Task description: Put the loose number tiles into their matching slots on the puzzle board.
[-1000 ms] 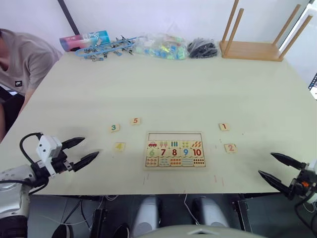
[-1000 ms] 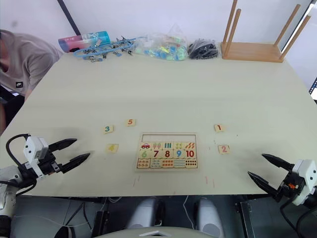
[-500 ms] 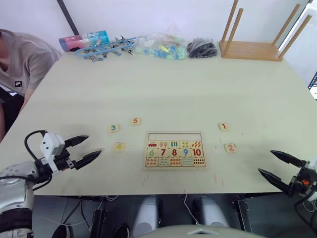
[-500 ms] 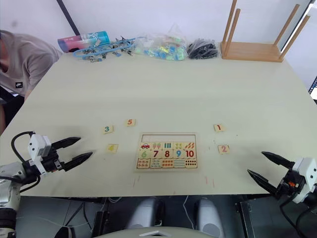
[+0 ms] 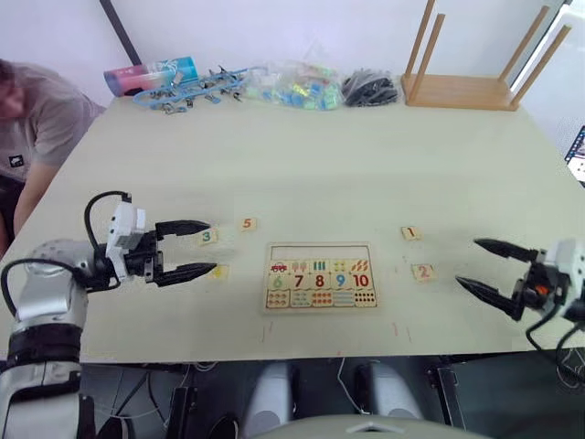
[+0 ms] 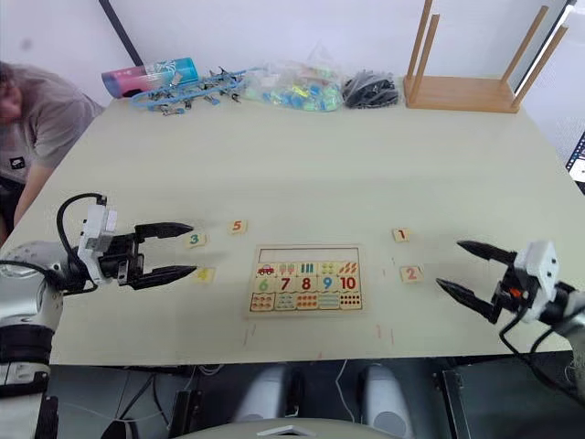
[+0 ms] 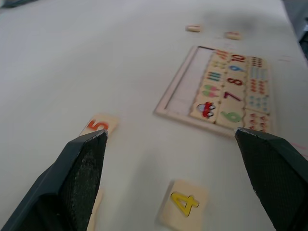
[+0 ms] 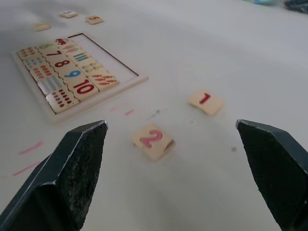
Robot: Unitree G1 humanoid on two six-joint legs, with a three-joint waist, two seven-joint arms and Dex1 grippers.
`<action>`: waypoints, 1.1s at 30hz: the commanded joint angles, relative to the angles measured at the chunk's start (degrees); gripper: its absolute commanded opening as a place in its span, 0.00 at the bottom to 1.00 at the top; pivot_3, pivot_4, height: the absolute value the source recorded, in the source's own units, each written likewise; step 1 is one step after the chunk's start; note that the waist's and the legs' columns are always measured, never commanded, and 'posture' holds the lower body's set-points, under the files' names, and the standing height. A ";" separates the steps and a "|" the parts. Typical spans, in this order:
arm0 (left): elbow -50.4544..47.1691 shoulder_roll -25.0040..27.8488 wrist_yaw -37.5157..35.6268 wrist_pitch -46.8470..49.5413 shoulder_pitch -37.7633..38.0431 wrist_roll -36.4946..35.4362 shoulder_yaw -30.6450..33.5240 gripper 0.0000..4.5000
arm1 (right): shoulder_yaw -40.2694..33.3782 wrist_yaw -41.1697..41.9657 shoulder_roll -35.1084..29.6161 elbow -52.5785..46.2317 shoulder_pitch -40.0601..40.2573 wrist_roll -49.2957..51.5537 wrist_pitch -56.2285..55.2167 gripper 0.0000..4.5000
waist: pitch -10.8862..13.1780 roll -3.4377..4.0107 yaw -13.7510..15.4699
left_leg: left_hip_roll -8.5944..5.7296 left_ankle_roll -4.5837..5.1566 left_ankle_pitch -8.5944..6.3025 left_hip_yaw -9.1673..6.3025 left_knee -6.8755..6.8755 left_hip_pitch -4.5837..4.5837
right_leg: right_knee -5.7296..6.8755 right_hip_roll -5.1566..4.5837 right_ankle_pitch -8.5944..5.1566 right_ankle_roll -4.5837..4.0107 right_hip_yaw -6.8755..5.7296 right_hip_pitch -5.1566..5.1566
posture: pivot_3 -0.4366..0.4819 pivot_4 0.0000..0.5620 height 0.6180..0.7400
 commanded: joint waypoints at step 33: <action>-3.51 9.79 -2.08 -13.52 11.78 -22.24 -4.43 1.00 | 32.20 16.52 0.91 57.31 -54.92 -30.79 -20.20 1.00 | 0.30 0.17 -0.22 | 0.02 -0.24 0.14 0.74 0.00 -0.16 | 0.06 0.27 0.08 0.15 0.46 -0.41 | 0.48 0.27 0.98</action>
